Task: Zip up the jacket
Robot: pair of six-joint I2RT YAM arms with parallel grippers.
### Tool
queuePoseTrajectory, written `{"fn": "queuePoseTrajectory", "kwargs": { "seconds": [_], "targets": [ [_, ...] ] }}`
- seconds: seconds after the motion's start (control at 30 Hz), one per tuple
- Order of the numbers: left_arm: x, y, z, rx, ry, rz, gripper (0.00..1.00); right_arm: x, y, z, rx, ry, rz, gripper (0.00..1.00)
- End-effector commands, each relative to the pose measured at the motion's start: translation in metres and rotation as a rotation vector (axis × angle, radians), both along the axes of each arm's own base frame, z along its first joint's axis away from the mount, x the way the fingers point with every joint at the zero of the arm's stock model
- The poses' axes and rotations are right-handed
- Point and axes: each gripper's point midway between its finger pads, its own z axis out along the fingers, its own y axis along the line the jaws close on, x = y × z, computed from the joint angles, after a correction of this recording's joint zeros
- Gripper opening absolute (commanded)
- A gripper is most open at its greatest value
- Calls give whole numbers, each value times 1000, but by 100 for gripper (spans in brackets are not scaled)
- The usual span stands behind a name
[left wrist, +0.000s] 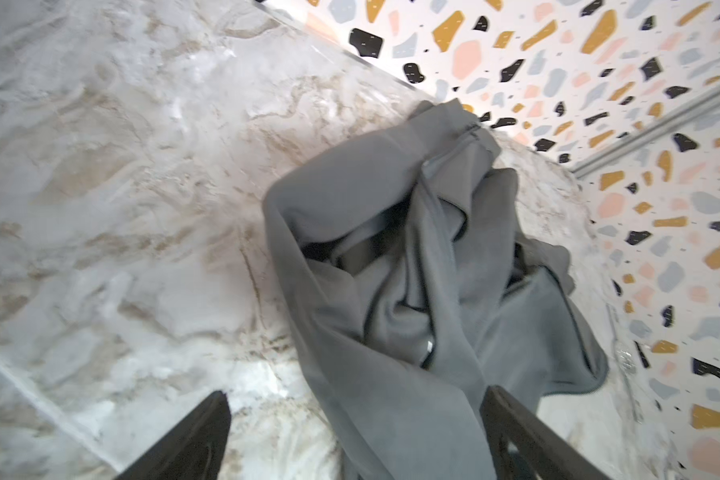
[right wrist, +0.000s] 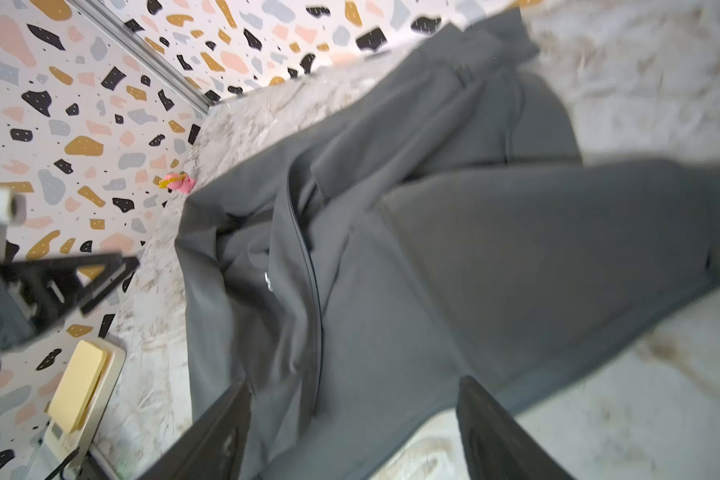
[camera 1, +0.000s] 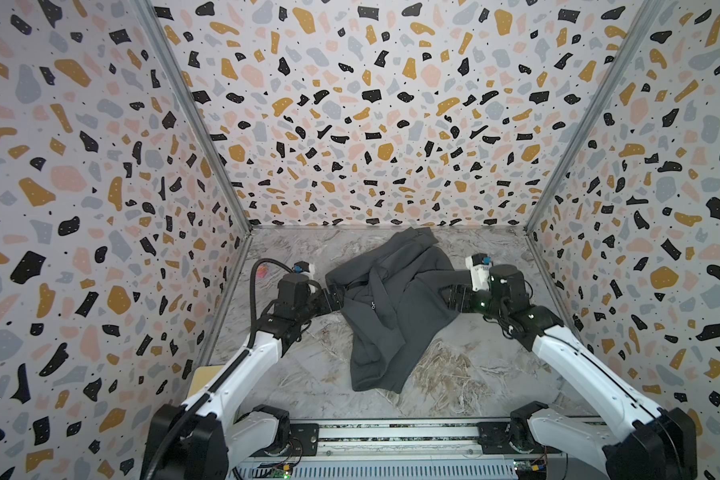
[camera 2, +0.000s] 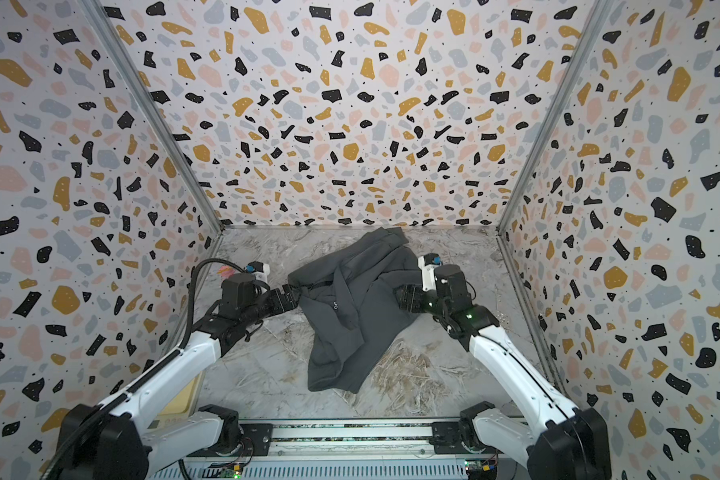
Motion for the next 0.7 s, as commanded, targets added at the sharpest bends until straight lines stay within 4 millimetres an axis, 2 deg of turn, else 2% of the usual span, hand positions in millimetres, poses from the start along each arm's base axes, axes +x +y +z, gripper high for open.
{"fn": "queuePoseTrajectory", "kwargs": {
  "seconds": [0.0, 0.07, 0.17, 0.23, 0.3, 0.37, 0.47, 0.57, 0.67],
  "targets": [
    [-18, -15, -9, -97, 43, 22, 98, 53, -1, -21, -88, 23, 30, 81],
    [-22, -24, -9, -136, 42, 18, 99, 94, 7, -31, -120, 37, 54, 80],
    [-23, -36, -16, -164, 71, 19, 100, 145, 17, -63, -205, 91, 86, 76],
    [-21, -43, -28, -164, 106, 21, 100, 166, 17, -91, -232, 147, 94, 67],
    [-18, -47, -41, -163, 135, 31, 99, 170, 14, -117, -225, 202, 107, 55],
    [-14, -54, -50, -174, 151, 29, 96, 160, 7, -137, -219, 248, 102, 42],
    [-5, -67, -67, -168, 180, 11, 83, 129, 1, -154, -216, 275, 91, 25],
    [9, -80, -86, -153, 218, -12, 63, 77, 2, -172, -181, 320, 95, 14],
    [30, -89, -101, -102, 233, -30, 41, 10, 21, -186, -158, 338, 123, 10]
  ]
}}
